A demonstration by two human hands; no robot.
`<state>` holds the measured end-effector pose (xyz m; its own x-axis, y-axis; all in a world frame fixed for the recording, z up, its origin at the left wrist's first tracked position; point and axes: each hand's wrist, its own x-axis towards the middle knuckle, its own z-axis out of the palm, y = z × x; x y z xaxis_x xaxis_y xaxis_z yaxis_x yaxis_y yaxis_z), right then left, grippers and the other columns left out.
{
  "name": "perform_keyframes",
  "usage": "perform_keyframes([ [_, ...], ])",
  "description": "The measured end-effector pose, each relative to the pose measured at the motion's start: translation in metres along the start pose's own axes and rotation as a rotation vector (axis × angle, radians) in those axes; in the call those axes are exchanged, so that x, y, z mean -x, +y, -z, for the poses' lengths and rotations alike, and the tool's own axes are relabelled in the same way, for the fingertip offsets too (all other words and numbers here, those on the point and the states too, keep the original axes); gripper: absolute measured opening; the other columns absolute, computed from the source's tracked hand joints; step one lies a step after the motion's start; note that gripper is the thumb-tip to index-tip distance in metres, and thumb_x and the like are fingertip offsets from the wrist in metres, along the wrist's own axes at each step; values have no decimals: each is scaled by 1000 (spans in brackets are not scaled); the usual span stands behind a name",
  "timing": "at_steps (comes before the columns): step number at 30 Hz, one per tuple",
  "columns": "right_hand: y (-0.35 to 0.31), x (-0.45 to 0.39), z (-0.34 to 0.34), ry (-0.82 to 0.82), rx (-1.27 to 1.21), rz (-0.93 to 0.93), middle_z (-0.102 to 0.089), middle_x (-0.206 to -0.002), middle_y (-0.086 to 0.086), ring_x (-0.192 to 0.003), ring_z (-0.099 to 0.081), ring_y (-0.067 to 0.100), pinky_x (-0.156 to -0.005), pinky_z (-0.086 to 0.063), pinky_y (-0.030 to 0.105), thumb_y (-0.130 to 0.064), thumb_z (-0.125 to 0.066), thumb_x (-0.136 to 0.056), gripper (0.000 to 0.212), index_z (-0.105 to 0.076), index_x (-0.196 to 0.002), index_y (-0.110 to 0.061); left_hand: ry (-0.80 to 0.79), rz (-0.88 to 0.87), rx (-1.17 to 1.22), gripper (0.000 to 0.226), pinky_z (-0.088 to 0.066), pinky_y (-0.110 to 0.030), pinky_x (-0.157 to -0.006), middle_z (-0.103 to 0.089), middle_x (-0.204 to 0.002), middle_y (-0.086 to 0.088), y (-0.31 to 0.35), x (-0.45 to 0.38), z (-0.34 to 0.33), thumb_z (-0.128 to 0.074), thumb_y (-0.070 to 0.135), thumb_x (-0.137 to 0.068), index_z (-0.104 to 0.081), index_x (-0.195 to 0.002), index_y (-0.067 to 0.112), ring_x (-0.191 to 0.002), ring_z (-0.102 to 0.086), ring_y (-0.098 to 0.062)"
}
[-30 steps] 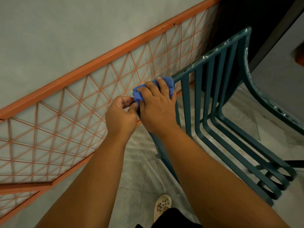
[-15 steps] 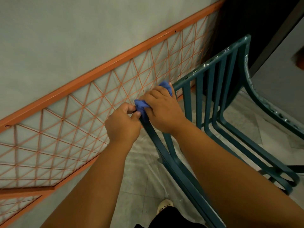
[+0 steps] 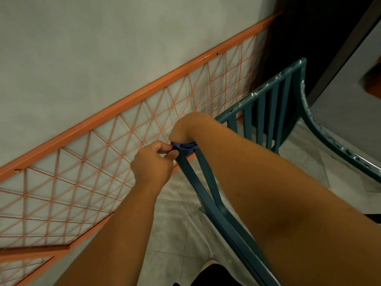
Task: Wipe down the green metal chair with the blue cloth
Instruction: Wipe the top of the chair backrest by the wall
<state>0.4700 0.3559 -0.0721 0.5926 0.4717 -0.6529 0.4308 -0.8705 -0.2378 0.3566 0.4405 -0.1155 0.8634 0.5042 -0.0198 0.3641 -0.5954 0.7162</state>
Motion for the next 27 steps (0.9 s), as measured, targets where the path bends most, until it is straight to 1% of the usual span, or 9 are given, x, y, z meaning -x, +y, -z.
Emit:
perform_keyframes([
  [1,-3,-2,1,-57,-22,24,-55,-64,8,-55,-52,20,-60,-41,32,-18,-50,-81,25,-51,-57,-11,4,11,14,9,-51,-39,-82,-69,-84,14,0,0,0,-75,33,-77,-70,-82,28,-85,-64,-11],
  [3,-2,-2,-3,31,65,42,-62,-67,4,-62,-57,21,-67,-42,36,-31,-51,-71,20,-56,-57,-17,4,36,38,11,-52,-40,-78,-69,-83,13,0,0,0,-77,33,-74,-69,-78,27,-80,-64,-12],
  [6,11,-1,-29,456,179,65,-61,-74,1,-76,-56,22,-72,-34,37,-42,-34,-87,38,-59,-69,-20,-14,64,72,17,-53,-42,-75,-68,-77,11,0,-2,2,-80,34,-71,-67,-74,23,-73,-64,-13],
  [8,18,3,-53,730,86,165,-61,-83,0,-87,-53,23,-80,-32,39,-40,-29,-88,38,-61,-82,-21,-25,71,78,19,-54,-43,-74,-67,-74,9,0,-4,3,-81,34,-70,-66,-73,22,-73,-64,-14],
  [12,28,-1,-105,1086,-212,378,-63,-108,0,-109,-49,24,-102,-32,44,-29,-48,-86,30,-67,-108,-20,-78,57,25,28,-51,-38,-71,-64,-73,10,0,-2,2,-83,27,-64,-58,-74,24,-76,-64,-18],
  [17,29,-10,-151,1285,-406,347,-44,-146,8,-141,-25,29,-118,-19,40,-19,-54,-89,43,-54,-132,-19,-150,-8,-62,29,-50,-37,-77,-65,-79,14,2,0,2,-81,30,-64,-57,-81,34,-80,-64,-12],
  [20,10,-11,-158,1386,-607,169,-34,-150,7,-141,-24,30,-117,-19,37,-13,-56,-87,48,-47,-133,-24,-250,-26,-45,21,-52,-38,-81,-69,-82,13,1,-7,11,-72,37,-62,-62,-81,37,-83,-66,-10],
  [23,-17,-9,-150,1431,-780,-25,-28,-145,4,-133,-27,30,-110,-23,37,-10,-57,-82,49,-47,-127,-27,-266,-75,-123,3,-50,-36,-80,-69,-82,12,5,-14,17,-68,33,-80,-68,-82,31,-84,-64,-12],
  [27,-11,-9,-164,1377,-763,12,-29,-143,8,-131,-35,29,-108,-33,37,-3,-69,-79,59,-47,-129,-26,-223,-145,-226,11,-48,-34,-75,-68,-81,9,12,-14,18,-64,32,-86,-72,-83,24,-79,-61,-14],
])
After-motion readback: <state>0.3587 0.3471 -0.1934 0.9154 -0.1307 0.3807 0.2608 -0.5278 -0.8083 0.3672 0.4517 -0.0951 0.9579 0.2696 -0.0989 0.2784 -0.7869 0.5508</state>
